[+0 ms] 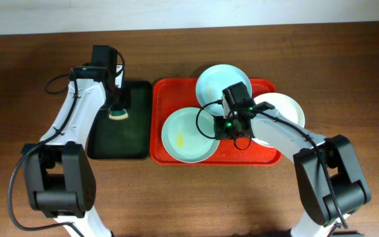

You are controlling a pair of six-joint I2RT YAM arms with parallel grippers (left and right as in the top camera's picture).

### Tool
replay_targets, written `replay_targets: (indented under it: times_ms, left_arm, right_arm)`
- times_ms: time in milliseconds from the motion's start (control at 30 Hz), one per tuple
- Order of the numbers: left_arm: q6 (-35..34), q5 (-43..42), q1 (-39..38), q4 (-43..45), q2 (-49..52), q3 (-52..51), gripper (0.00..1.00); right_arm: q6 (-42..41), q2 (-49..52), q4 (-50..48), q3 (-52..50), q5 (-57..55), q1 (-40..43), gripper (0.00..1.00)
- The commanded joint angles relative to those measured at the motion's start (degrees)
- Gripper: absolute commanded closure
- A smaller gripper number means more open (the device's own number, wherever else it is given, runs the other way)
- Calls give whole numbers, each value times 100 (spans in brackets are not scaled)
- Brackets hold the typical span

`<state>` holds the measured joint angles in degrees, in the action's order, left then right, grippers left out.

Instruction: Clean dirty plates on tray and stack at the side

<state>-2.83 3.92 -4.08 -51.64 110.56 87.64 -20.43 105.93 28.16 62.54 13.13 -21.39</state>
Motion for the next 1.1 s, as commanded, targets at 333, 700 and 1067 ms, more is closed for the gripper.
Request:
replay_targets:
  times_ms: [333,700,1067]
  left_arm:
    - [-79,107,15,33,-76,-66,100]
    - [-79,87,11,35,-76,-66,100]
    - [-9,-575,15,68,-76,-66,100]
  right_arm:
    - [-1657,59,4,-127,20,-83,96]
    - [-1648,59,9,-127,15,-83,96]
    - [-656,59,7,-125,48,-72,90]
